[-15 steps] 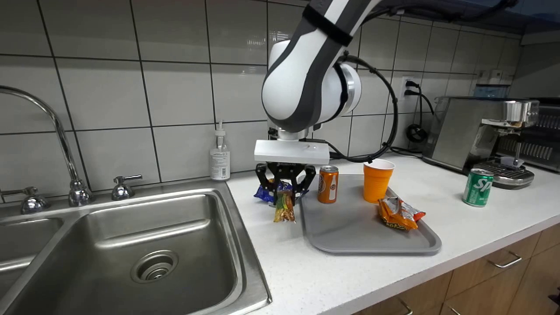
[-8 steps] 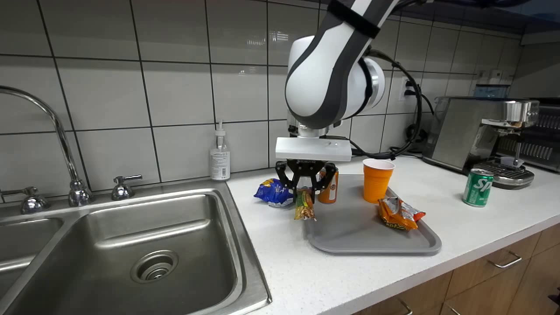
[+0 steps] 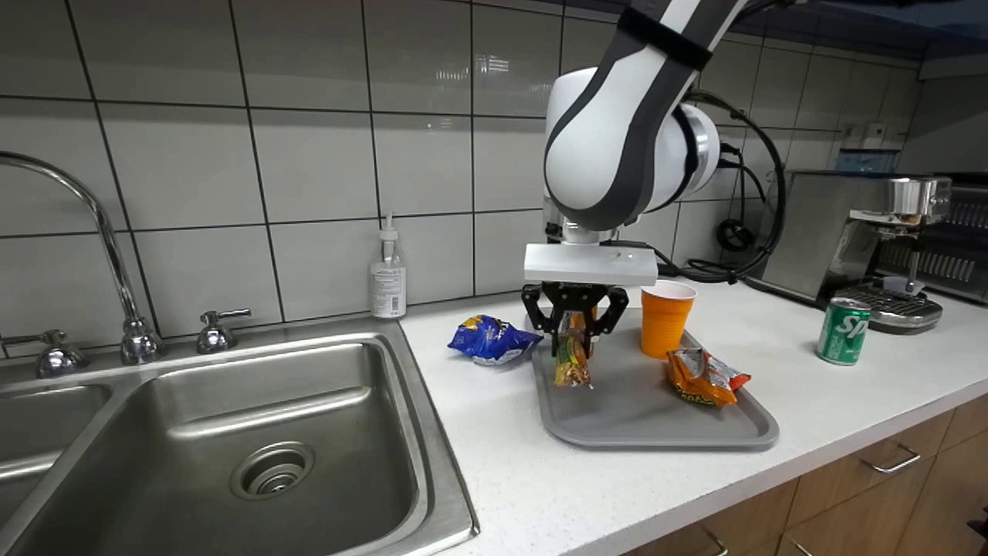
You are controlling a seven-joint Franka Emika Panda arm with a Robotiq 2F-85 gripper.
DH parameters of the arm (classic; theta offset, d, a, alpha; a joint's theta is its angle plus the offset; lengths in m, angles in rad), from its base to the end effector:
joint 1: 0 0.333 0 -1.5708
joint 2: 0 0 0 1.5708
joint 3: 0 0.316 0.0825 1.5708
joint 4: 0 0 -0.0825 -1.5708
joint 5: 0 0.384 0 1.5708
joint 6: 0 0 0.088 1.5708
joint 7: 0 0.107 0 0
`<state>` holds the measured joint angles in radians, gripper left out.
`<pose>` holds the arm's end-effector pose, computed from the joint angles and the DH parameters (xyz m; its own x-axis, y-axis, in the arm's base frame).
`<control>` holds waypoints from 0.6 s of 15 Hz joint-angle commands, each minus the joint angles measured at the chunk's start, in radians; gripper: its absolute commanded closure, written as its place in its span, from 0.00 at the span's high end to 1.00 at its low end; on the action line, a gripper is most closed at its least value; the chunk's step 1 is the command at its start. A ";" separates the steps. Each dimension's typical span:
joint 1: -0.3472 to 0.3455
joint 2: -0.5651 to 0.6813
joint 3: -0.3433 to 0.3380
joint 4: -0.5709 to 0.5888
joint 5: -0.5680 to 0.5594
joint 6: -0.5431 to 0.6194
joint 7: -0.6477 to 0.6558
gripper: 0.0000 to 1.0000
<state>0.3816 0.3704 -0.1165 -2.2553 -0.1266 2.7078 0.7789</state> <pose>0.5289 0.1471 0.2060 0.9174 -0.3772 0.1272 -0.3827 -0.9236 0.0209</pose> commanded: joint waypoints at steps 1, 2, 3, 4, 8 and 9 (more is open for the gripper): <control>-0.030 -0.037 -0.009 -0.043 -0.027 0.012 0.023 0.17; -0.036 -0.035 -0.014 -0.045 -0.027 0.011 0.021 0.17; -0.041 -0.032 -0.017 -0.046 -0.026 0.009 0.020 0.17; -0.049 -0.029 -0.018 -0.047 -0.023 0.008 0.016 0.17; -0.074 -0.015 -0.023 -0.046 -0.014 0.003 0.008 0.17; -0.081 -0.011 -0.023 -0.044 -0.013 0.000 0.006 0.17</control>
<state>0.3272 0.3703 -0.1443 -2.2864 -0.1267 2.7083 0.7789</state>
